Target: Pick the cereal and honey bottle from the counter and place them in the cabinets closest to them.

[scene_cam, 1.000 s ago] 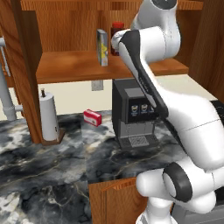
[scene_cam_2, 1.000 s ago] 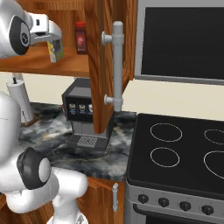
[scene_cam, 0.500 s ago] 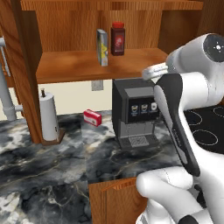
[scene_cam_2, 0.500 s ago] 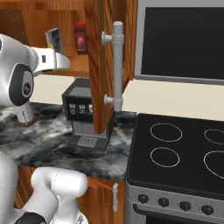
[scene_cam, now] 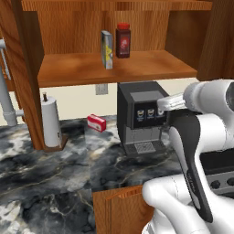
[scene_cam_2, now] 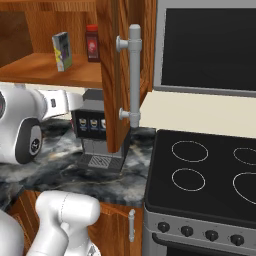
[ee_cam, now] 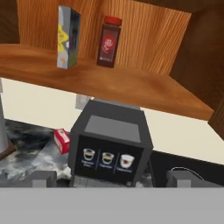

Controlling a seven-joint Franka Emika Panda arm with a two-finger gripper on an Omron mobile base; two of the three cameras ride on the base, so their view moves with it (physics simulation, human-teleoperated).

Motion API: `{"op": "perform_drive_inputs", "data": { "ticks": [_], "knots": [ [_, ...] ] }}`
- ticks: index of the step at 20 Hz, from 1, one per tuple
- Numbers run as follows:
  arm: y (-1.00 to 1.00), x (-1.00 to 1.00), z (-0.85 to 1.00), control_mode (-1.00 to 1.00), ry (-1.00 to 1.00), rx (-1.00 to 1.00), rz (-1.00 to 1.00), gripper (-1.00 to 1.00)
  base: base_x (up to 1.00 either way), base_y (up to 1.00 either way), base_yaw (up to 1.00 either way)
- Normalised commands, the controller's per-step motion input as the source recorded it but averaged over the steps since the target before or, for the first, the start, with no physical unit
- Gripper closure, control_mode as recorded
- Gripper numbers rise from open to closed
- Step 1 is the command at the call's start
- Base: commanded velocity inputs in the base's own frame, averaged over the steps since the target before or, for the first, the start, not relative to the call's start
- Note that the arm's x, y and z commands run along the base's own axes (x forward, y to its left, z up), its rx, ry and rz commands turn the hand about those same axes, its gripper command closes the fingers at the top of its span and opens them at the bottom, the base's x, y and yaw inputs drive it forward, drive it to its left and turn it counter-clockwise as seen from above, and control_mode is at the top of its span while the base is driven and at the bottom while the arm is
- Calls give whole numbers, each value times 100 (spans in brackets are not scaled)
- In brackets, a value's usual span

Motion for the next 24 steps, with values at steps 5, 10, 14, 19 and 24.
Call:
{"op": "perform_drive_inputs", "data": {
  "ticks": [5, 10, 14, 19, 24],
  "knots": [
    [0, 0, 0, -100, 0, 0, 0, -100, 0, 0, 0],
    [0, 0, 0, 100, 0, 0, 0, -100, -6, -3, 0],
    [0, 0, 0, 100, 0, 0, 0, -100, -46, -33, 0],
    [0, 0, 0, 100, 0, 0, 0, -100, -58, -40, 0],
    [0, 0, 0, 100, 0, 0, 0, -100, -55, -34, 0]
  ]
}}
